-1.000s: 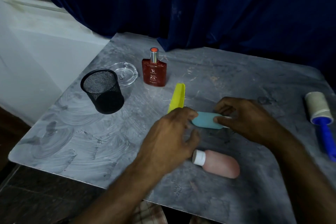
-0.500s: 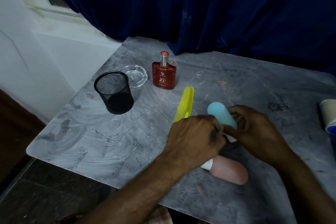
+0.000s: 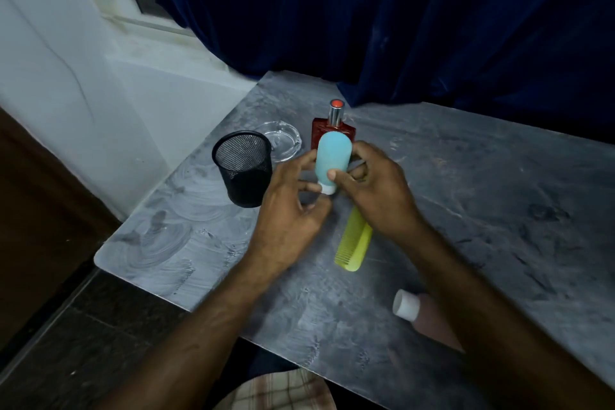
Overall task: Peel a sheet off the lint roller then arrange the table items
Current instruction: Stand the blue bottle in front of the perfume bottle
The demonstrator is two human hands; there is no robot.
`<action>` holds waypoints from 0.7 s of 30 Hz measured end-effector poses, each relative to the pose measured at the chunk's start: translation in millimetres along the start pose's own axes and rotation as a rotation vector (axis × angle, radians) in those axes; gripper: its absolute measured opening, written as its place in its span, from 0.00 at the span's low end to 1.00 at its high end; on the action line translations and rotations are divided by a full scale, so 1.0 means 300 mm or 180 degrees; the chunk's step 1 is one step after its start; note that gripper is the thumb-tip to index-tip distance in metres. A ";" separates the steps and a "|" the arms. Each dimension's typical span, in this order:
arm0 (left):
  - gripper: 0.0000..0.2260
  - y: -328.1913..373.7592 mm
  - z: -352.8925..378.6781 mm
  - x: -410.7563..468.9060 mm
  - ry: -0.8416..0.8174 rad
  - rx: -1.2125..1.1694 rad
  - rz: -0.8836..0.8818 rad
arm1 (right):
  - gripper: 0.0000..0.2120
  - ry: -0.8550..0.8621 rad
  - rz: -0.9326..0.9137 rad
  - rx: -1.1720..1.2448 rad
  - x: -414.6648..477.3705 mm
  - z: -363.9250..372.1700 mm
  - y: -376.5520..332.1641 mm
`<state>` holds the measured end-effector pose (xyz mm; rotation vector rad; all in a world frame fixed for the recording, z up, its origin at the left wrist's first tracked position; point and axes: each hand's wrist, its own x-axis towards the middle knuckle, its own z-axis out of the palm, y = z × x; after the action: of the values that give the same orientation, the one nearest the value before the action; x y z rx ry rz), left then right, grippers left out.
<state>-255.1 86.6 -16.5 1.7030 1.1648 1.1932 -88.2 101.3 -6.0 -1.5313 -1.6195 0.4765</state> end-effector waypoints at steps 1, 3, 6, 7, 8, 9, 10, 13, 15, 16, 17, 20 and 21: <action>0.30 -0.019 -0.005 0.013 0.0013 0.0087 0.0002 | 0.14 -0.0005 -0.0009 -0.0059 0.012 0.019 0.001; 0.30 -0.049 -0.008 0.035 0.0028 0.0181 -0.0010 | 0.15 -0.0018 -0.0022 -0.0182 0.031 0.046 0.004; 0.32 -0.079 0.001 0.054 -0.0024 0.0310 -0.0028 | 0.16 -0.0058 -0.0020 -0.0314 0.042 0.066 0.013; 0.33 -0.085 0.006 0.056 -0.0052 0.0346 -0.0025 | 0.16 -0.0071 -0.0002 -0.0367 0.043 0.069 0.016; 0.33 -0.088 0.010 0.058 -0.0080 0.0366 -0.0017 | 0.16 -0.0080 0.0012 -0.0410 0.043 0.071 0.019; 0.34 -0.090 0.014 0.059 -0.0103 0.0379 -0.0012 | 0.15 -0.0084 0.0015 -0.0441 0.042 0.070 0.020; 0.34 -0.091 0.016 0.059 -0.0121 0.0386 -0.0017 | 0.15 -0.0092 0.0009 -0.0471 0.043 0.068 0.020; 0.35 -0.087 0.014 0.055 -0.0139 0.0358 -0.0054 | 0.15 -0.0187 -0.0056 -0.0593 0.044 0.057 0.015; 0.34 -0.085 0.012 0.047 -0.0133 0.0307 -0.0066 | 0.16 -0.0274 -0.0092 -0.0657 0.041 0.050 0.011; 0.33 -0.085 0.011 0.041 -0.0129 0.0292 -0.0070 | 0.17 -0.0304 -0.0103 -0.0699 0.039 0.047 0.009; 0.33 -0.085 0.011 0.036 -0.0123 0.0287 -0.0074 | 0.17 -0.0324 -0.0108 -0.0741 0.036 0.046 0.008; 0.33 -0.089 0.012 0.027 -0.0097 0.0299 -0.0094 | 0.16 -0.0359 -0.0101 -0.0814 0.032 0.047 0.004; 0.33 -0.090 0.011 0.026 -0.0095 0.0313 -0.0101 | 0.17 -0.0370 -0.0096 -0.0826 0.031 0.047 0.002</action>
<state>-257.7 102.2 -39.8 1.7624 1.2457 1.1037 -97.6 114.0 -11.7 -1.6919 -1.8496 0.3548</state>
